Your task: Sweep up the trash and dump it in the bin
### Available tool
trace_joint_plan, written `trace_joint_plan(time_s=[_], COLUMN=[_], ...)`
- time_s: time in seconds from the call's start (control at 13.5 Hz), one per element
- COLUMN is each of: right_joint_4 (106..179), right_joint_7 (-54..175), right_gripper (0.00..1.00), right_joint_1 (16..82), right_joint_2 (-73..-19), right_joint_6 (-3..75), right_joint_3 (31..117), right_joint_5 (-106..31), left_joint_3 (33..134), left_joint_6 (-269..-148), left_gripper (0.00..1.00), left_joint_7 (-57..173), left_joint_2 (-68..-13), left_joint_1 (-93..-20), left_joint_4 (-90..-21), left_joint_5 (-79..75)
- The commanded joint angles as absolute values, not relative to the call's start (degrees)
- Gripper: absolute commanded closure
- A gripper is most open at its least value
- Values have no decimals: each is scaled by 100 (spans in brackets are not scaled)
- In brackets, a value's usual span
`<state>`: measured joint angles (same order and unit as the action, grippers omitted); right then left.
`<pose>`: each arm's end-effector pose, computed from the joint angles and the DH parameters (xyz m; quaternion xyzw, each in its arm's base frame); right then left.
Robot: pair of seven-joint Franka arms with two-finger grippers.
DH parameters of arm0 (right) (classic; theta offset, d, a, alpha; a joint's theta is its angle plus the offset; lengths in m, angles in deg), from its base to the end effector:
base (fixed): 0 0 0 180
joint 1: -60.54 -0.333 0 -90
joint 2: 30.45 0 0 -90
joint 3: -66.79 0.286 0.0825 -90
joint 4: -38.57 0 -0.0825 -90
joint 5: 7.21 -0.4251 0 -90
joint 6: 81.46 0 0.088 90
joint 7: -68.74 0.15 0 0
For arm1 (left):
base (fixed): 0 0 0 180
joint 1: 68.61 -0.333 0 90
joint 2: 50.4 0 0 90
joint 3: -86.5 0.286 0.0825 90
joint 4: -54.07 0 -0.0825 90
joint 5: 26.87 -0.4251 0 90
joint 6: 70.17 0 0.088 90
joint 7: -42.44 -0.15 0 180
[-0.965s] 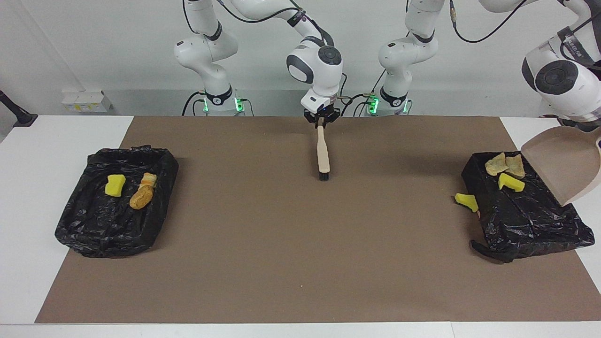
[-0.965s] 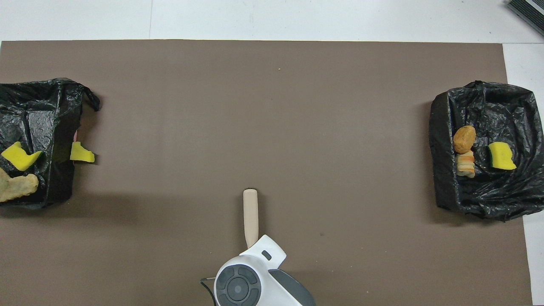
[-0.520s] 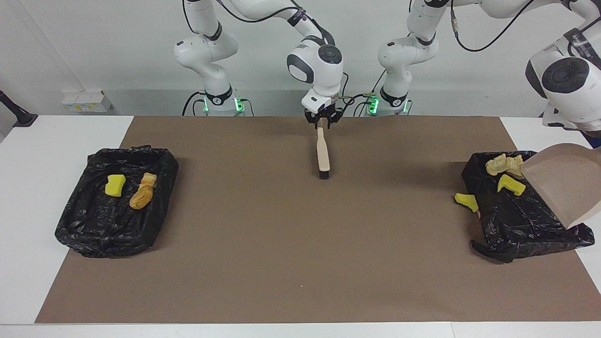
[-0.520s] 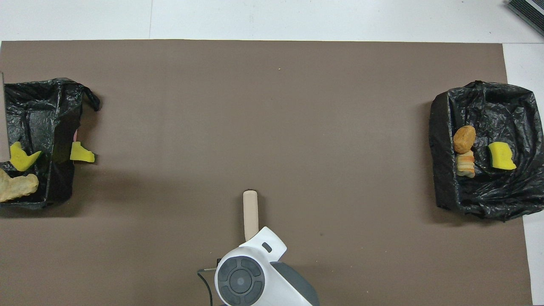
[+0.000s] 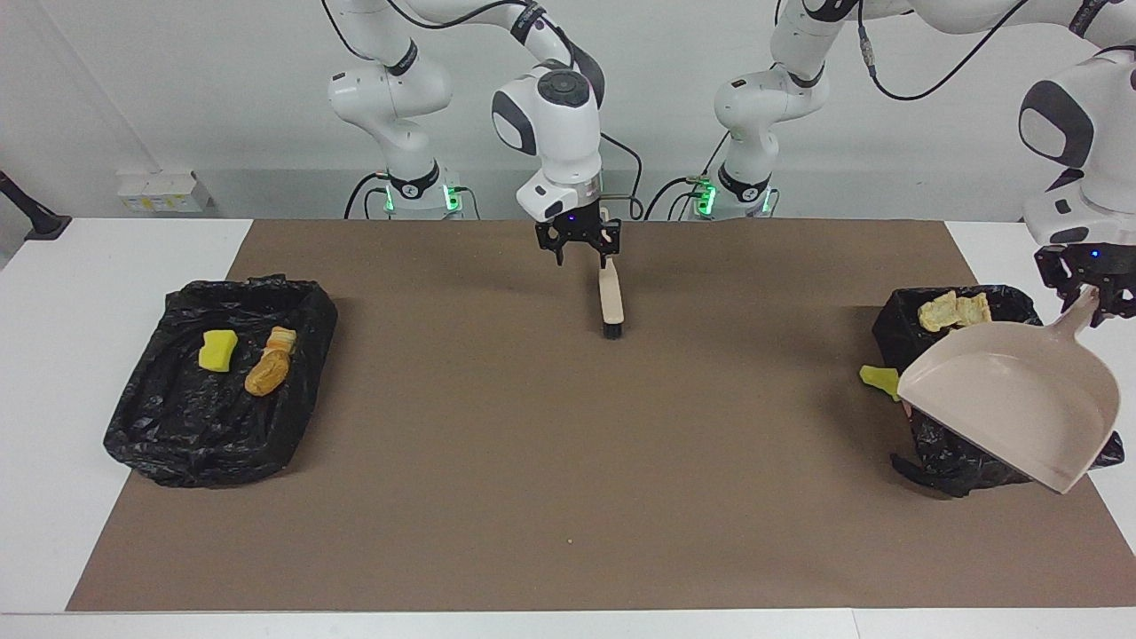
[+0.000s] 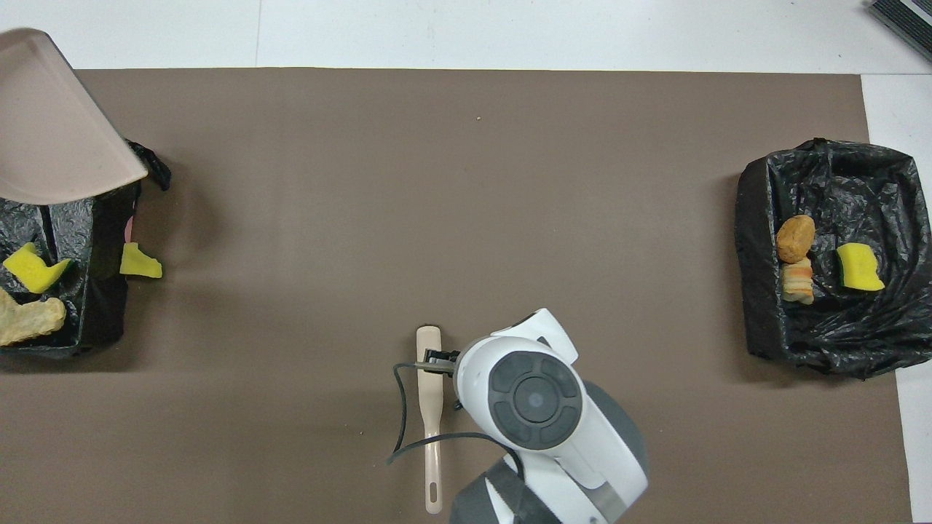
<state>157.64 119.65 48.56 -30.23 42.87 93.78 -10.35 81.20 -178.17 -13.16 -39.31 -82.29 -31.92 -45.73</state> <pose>0.4604 0.3777 0.3454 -0.9916 0.1181 -0.0178 0.0495 0.6700 0.1407 0.5027 -0.8875 0.4248 0.0001 0.1784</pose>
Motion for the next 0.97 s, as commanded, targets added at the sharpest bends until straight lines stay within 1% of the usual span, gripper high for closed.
trace_joint_plan(time_s=[0.0, 0.15, 0.3, 0.52, 0.67, 0.74, 0.89], right_joint_4=[15819, 15758, 15539, 15266, 14994, 14827, 14493], right_joint_7=[11875, 11701, 11306, 11102, 11058, 10884, 10288], right_gripper=[2, 0, 0, 0, 0, 0, 0], right_joint_1=[5236, 5561, 5798, 6036, 6246, 6465, 6599], right_joint_2=[-2650, -2483, -2456, -2465, -2508, -2526, -2570], right_joint_6=[4002, 3948, 3704, 3518, 3413, 3264, 2939], right_joint_3=[9422, 9430, 9422, 9430, 9430, 9439, 9352], right_joint_5=[-993, -1002, -1011, -1028, -1019, -1037, -1037], left_joint_3=[8097, 8053, 8044, 8035, 8035, 8044, 8035], left_joint_6=[-17529, -17397, -17475, -17555, -17687, -17774, -18465], left_gripper=[100, 100, 100, 100, 100, 100, 100], left_joint_7=[798, 2163, 3210, 4977, 5638, 6233, 6764], left_joint_2=[-4029, -4055, -4108, -3959, -3819, -3488, -3204], left_joint_1=[-7567, -7083, -6749, -5871, -5465, -5063, -4648], left_joint_4=[-3223, -3276, -3486, -3522, -3531, -3470, -3548], left_joint_5=[-4322, -4244, -3745, -3663, -3497, -3461, -3286])
